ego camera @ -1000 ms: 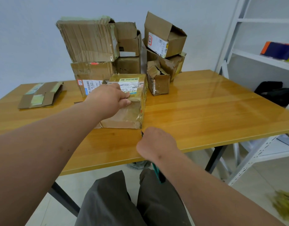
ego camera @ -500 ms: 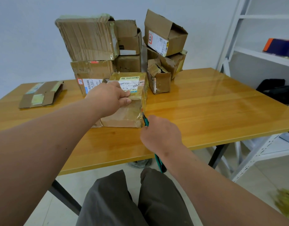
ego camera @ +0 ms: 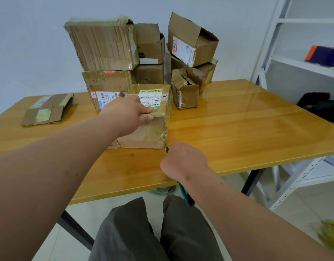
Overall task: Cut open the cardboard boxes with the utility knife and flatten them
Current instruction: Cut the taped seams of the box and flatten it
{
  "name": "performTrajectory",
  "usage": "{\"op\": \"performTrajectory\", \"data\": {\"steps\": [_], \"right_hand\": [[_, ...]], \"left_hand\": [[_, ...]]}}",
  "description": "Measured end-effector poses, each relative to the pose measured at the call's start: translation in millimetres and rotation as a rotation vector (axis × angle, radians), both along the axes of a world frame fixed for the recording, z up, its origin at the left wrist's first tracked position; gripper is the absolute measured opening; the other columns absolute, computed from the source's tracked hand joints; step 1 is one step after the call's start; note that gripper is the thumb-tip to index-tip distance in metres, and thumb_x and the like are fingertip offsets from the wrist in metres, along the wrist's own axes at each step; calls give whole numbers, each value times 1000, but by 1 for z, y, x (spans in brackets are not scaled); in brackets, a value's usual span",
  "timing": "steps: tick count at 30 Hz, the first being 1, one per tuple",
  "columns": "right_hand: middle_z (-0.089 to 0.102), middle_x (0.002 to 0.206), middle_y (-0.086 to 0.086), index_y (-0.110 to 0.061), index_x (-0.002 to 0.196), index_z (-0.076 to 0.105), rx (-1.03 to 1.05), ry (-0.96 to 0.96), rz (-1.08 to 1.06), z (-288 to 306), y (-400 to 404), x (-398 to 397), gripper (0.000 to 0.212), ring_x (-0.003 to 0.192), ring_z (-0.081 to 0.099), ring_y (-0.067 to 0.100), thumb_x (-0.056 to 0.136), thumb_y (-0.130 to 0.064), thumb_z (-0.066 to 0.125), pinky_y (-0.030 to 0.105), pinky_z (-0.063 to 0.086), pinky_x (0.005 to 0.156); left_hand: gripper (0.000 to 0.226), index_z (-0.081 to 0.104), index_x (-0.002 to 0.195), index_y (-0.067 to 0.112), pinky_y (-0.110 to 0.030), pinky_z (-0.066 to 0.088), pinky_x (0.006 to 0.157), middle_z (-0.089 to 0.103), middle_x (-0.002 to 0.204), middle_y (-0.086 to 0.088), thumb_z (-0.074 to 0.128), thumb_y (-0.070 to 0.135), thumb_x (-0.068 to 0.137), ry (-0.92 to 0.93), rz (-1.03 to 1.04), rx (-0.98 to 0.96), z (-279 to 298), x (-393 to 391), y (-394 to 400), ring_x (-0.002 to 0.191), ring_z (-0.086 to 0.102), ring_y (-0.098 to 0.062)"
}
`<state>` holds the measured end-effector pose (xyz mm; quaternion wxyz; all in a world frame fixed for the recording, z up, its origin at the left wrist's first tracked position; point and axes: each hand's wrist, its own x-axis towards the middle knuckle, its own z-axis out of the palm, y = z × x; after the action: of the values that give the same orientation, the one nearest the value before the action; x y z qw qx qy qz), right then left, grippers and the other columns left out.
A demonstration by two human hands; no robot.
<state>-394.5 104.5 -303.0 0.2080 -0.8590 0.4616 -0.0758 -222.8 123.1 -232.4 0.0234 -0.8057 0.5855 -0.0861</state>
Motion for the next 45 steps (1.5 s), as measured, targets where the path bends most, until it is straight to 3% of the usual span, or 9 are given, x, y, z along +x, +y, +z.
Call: {"op": "performTrajectory", "data": {"steps": [5, 11, 16, 27, 34, 40, 43, 45], "right_hand": [[52, 65, -2, -19, 68, 46, -143, -104, -35, -3, -6, -7, 14, 58, 49, 18, 81, -14, 47, 31, 31, 54], [50, 63, -3, -21, 68, 40, -232, -141, 15, -4, -9, -9, 18, 56, 46, 16, 84, -16, 48, 32, 24, 54], [50, 63, -3, -20, 68, 41, -220, -174, 20, -9, -5, -9, 18, 57, 48, 18, 84, -16, 47, 32, 27, 52], [51, 66, -2, -21, 68, 42, -207, -59, -12, -15, -3, -2, 19, 61, 49, 19, 86, -15, 47, 35, 36, 66], [54, 68, -1, -19, 69, 49, -90, 57, 39, -5, -6, -1, 13, 61, 50, 18, 77, -10, 46, 30, 33, 54], [56, 71, -1, -19, 73, 51, -1, -45, 13, -1, -27, -21, 6, 62, 53, 19, 79, -21, 49, 28, 35, 50], [55, 70, -3, -25, 80, 50, -148, -127, -106, 3, -50, -34, 10, 63, 52, 18, 85, -32, 49, 33, 38, 59], [52, 71, -7, -28, 92, 50, -235, -23, -161, 3, -64, -36, 14, 65, 48, 17, 92, -41, 45, 37, 32, 72]], "left_hand": [[51, 45, 142, 35, -38, 45, 84, 45, 136, 0, 36, 57, 96, 37, -3, -9, 0, 2, -1, 118, 49, -26], [50, 46, 142, 35, -40, 46, 89, 46, 134, -1, 37, 56, 97, 46, -6, -17, -1, 1, 1, 118, 49, -26], [51, 46, 142, 35, -42, 47, 88, 46, 132, -1, 36, 57, 96, 43, -1, -8, 0, 1, 1, 116, 50, -26], [52, 46, 141, 36, -41, 49, 84, 47, 131, -1, 36, 59, 95, 36, 2, -12, -3, 3, 1, 115, 50, -27], [52, 44, 143, 37, -42, 48, 87, 46, 133, -1, 35, 59, 96, 29, -4, 0, -2, 2, 3, 116, 49, -27], [49, 42, 144, 36, -40, 47, 91, 44, 136, 0, 34, 54, 99, -18, -46, 30, 3, 0, 4, 118, 49, -26], [45, 48, 141, 34, -37, 46, 89, 46, 132, 4, 37, 49, 100, 12, -118, 25, 7, 2, 8, 116, 48, -21], [42, 51, 138, 34, -33, 43, 88, 47, 131, 8, 40, 46, 100, 35, -176, 24, 9, 6, 12, 116, 47, -16]]}}
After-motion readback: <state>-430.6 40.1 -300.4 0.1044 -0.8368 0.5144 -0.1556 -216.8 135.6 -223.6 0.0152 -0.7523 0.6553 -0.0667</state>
